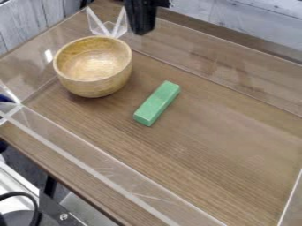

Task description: Remove the green block from inside the brown bowl and put it on the table

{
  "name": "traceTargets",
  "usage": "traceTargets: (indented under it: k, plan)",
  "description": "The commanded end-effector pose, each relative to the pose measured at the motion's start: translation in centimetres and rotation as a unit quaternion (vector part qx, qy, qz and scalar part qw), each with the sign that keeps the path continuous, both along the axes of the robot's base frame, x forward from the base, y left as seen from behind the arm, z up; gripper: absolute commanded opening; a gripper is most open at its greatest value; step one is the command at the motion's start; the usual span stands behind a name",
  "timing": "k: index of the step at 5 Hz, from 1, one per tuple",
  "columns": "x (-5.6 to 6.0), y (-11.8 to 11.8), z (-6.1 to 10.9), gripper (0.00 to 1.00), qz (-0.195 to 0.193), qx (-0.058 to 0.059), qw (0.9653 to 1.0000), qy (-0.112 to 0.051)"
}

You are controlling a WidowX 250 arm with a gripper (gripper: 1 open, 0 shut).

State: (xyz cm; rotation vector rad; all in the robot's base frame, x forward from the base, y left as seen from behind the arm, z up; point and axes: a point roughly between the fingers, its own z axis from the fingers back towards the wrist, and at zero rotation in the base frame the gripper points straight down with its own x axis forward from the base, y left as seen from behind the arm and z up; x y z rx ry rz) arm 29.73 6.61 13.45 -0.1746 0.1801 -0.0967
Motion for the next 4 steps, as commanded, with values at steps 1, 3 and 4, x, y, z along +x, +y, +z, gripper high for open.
traceTargets:
  k: [1, 3, 4]
  plan:
    - [1.4, -1.0, 0.8, 0.0, -0.003, -0.006, 0.9999, -0.01]
    - [1.6, -3.8, -3.9, 0.0, -0.033, -0.016, 0.9992, 0.015]
    - [1.5, -4.3, -5.4, 0.0, -0.036, -0.018, 0.9989, 0.022]
